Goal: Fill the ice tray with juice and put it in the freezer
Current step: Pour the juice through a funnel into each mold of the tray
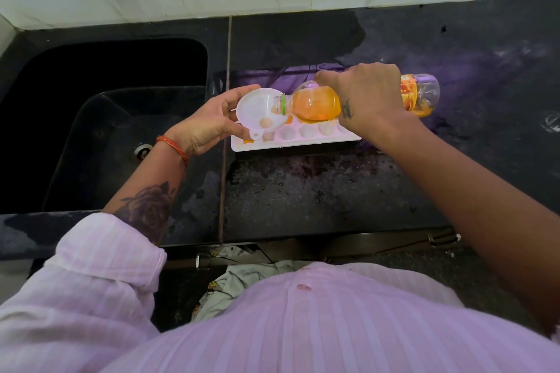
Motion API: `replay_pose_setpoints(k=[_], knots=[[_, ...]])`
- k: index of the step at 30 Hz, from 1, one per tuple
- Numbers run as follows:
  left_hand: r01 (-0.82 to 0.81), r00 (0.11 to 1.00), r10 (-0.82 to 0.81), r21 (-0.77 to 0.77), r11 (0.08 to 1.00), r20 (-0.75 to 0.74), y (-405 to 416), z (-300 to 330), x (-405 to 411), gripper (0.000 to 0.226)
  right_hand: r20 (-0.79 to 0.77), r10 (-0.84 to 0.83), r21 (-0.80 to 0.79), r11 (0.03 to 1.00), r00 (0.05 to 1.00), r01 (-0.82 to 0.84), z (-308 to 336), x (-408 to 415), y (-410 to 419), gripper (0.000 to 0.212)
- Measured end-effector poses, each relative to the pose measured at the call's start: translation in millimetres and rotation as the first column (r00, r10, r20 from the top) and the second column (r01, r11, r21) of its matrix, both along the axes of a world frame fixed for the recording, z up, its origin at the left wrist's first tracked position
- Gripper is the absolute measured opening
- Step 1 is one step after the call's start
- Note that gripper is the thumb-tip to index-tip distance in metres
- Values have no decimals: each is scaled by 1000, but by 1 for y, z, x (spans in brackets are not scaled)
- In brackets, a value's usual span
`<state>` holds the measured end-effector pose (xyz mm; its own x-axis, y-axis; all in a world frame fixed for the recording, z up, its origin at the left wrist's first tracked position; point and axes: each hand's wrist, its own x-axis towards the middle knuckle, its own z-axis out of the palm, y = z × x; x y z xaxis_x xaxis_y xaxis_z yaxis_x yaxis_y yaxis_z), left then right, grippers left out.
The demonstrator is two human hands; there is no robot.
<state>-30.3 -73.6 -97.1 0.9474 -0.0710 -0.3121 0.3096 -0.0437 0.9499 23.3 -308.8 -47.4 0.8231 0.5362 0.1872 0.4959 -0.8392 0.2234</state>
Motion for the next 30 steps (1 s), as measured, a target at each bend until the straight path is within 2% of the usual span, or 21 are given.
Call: replay_pose_setpoints(k=[11,18,24,30], knots=[[4,1000,-4,0,1000,3,0,1,0,73,0,22,9,1000,1000,-22,2,0,1,44],[1,1000,0,-33,999,24,3,1,0,75,-71,-22,79,997,997,27,3,1,-2,44],[3,999,-1,-37,999,45,3,5,1,76,-169,-11,150,988,986,37,7,-1,-9,61],[21,999,-19,-45,999,51,-5,7,6,75,-157,-66,161,983,985,92,11,-1,-20,60]])
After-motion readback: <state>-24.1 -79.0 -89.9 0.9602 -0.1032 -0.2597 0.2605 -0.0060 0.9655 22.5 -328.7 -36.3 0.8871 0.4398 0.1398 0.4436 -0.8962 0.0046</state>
